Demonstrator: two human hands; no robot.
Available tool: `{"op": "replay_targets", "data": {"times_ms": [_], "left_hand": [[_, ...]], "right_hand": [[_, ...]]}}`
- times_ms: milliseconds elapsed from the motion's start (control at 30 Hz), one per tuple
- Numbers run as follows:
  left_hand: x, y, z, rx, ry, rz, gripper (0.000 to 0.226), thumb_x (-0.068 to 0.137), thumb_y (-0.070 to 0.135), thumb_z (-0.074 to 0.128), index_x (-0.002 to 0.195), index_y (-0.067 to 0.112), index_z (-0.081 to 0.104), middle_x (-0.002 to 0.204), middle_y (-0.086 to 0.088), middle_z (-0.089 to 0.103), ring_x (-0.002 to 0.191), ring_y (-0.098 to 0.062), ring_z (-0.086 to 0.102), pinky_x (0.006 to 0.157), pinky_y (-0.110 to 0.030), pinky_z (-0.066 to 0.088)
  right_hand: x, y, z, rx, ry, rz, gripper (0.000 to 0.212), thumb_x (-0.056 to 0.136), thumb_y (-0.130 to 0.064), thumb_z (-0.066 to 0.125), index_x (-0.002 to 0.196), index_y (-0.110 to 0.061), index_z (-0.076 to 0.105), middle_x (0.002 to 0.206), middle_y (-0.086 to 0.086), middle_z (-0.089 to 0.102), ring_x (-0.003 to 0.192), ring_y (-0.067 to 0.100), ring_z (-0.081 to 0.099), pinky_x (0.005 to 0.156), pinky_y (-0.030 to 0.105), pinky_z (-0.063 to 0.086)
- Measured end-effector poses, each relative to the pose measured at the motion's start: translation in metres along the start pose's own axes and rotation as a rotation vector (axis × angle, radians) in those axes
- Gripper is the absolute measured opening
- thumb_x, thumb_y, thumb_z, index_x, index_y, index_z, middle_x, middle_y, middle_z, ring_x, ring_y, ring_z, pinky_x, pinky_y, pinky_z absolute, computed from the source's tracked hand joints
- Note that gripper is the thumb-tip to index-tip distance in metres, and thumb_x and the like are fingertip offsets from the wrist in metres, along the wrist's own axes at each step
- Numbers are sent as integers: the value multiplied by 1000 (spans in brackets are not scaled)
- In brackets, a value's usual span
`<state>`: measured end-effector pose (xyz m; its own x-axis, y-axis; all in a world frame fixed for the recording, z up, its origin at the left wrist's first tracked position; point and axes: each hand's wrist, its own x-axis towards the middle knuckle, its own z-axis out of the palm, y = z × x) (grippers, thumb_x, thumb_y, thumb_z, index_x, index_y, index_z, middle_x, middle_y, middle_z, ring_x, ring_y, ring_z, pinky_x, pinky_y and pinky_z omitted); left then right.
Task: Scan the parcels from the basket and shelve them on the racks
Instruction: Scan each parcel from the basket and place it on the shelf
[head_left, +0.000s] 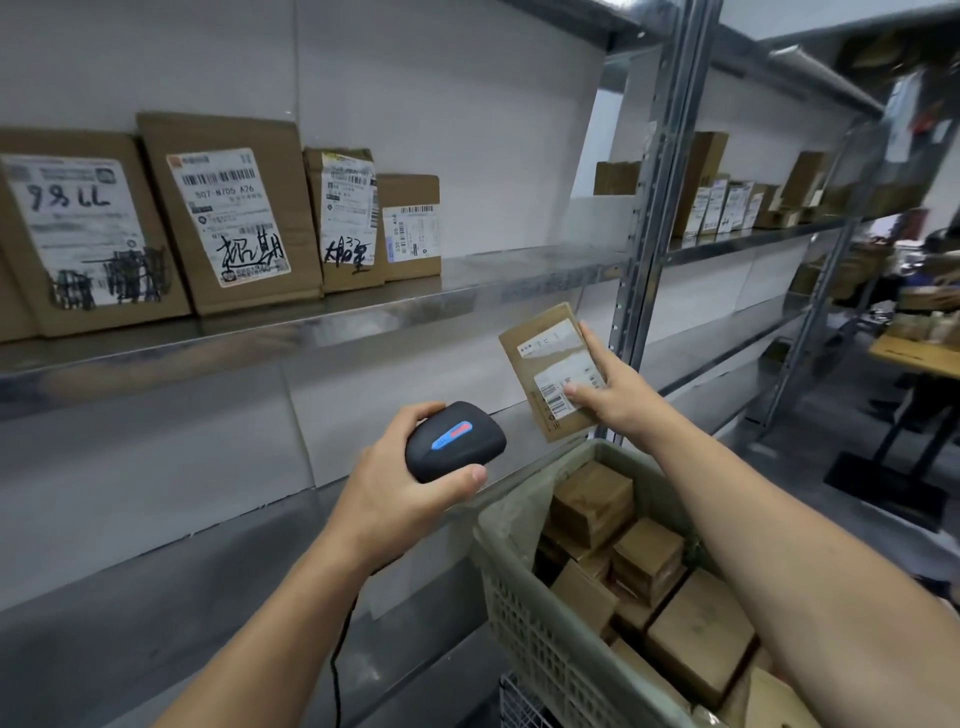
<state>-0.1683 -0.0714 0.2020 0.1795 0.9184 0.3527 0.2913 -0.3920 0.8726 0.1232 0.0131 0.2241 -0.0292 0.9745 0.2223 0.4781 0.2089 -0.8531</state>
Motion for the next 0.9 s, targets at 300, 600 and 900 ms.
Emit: {"op": "replay_targets", "data": {"times_ms": [300, 600, 900], "left_hand": [[25, 28, -6, -307, 191, 10, 64, 57, 49, 82, 116, 40, 60, 89, -2, 71, 58, -18, 64, 60, -32, 54], [50, 49, -17, -345, 271, 52, 66, 56, 48, 79, 119, 36, 61, 80, -3, 71, 59, -22, 63, 57, -30, 51], [94, 56, -25, -340, 381, 116, 71, 57, 45, 80, 123, 27, 60, 76, -4, 69, 56, -24, 59, 53, -31, 49]], "right_hand": [[17, -22, -7, 376, 130, -128, 85, 99, -5, 60, 160, -42, 13, 138, -2, 57, 117, 17, 66, 98, 41, 56], [71, -45, -3, 515, 184, -241, 78, 99, -5, 59, 159, -37, 21, 141, 2, 56, 122, 20, 63, 96, 38, 57], [141, -62, 1, 644, 151, -318, 76, 98, -1, 58, 160, -28, 23, 145, 4, 55, 123, 19, 62, 100, 40, 55]]}}
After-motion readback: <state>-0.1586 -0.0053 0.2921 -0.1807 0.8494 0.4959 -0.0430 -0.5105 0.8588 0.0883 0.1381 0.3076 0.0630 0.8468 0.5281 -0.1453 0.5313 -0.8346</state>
